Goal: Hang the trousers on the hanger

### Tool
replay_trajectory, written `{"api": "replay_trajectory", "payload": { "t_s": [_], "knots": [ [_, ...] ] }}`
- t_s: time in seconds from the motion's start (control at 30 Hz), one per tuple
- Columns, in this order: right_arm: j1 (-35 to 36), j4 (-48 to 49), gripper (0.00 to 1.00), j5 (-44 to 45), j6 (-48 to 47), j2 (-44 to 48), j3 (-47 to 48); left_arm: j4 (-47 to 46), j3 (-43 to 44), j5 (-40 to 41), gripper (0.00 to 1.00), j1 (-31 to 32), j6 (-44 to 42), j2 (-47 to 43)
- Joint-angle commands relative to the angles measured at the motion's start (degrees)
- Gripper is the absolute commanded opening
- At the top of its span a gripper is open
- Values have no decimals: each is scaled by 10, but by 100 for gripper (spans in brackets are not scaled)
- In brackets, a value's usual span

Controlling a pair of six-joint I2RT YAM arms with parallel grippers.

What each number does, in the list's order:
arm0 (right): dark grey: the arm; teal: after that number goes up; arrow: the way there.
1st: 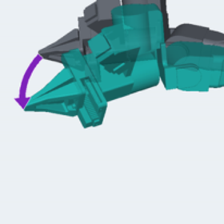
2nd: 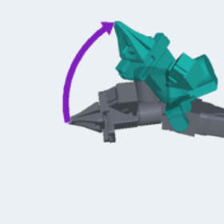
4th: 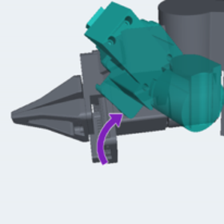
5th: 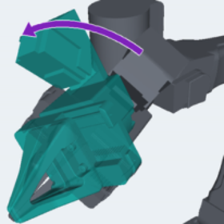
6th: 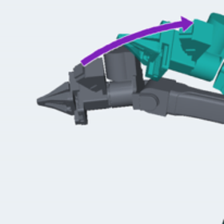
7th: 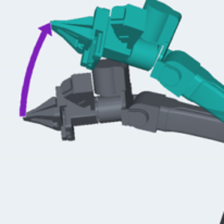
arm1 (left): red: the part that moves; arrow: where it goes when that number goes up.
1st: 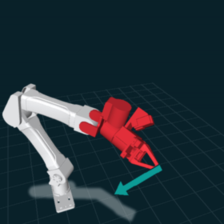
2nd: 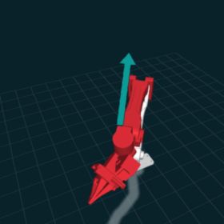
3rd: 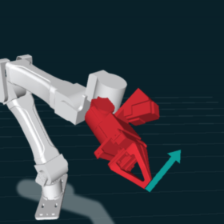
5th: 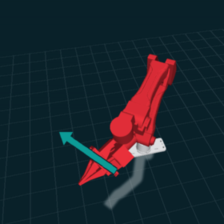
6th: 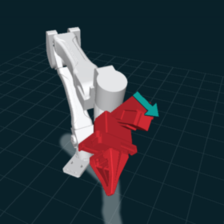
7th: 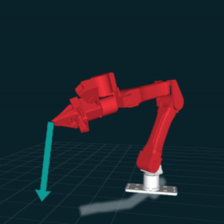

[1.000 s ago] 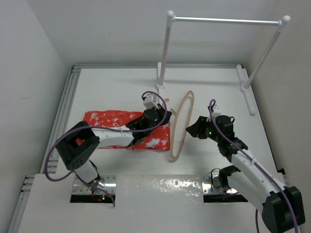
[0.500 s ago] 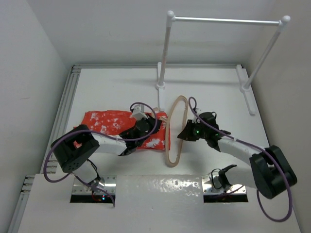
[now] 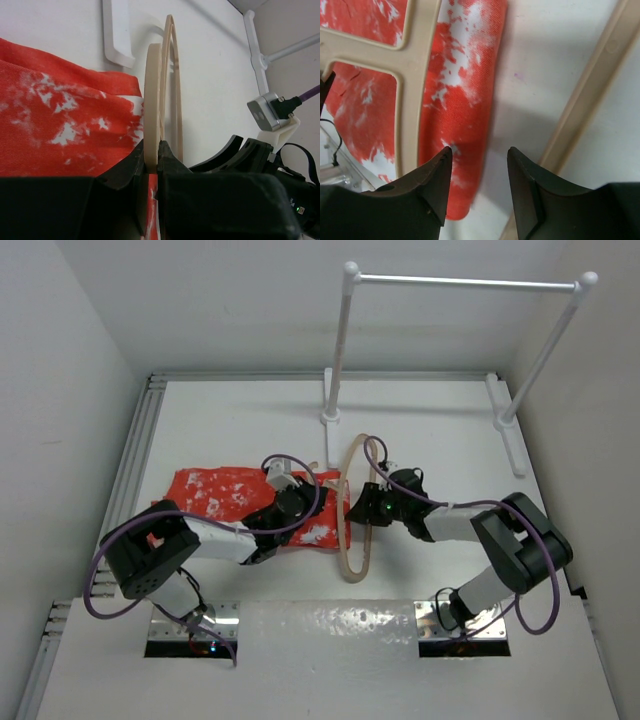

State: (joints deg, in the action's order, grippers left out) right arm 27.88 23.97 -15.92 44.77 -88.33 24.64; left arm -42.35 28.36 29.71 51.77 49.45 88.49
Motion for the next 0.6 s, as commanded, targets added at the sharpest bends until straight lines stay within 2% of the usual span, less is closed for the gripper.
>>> {"api": "replay_trajectory", "payload": {
  "t_s": [0.0,0.17,0.33,0.43,0.47,0.57],
  "knots": [
    [-2,51,48,-4,15,-12,2,-1,-5,23,0,2,-23,-9],
    [-1,58,51,-12,27,-21,6,-5,-11,25,0,2,-22,-2],
    [-1,96,50,-29,53,-63,2,2,-14,30,0,2,-23,-5],
    [-1,139,42,-44,80,-85,2,5,-18,38,0,2,-23,-13],
    [-1,144,35,-49,85,-93,4,4,-21,39,0,2,-23,-15],
    [3,149,26,-57,92,-99,11,11,-22,42,0,2,-27,-23]
  ]
}}
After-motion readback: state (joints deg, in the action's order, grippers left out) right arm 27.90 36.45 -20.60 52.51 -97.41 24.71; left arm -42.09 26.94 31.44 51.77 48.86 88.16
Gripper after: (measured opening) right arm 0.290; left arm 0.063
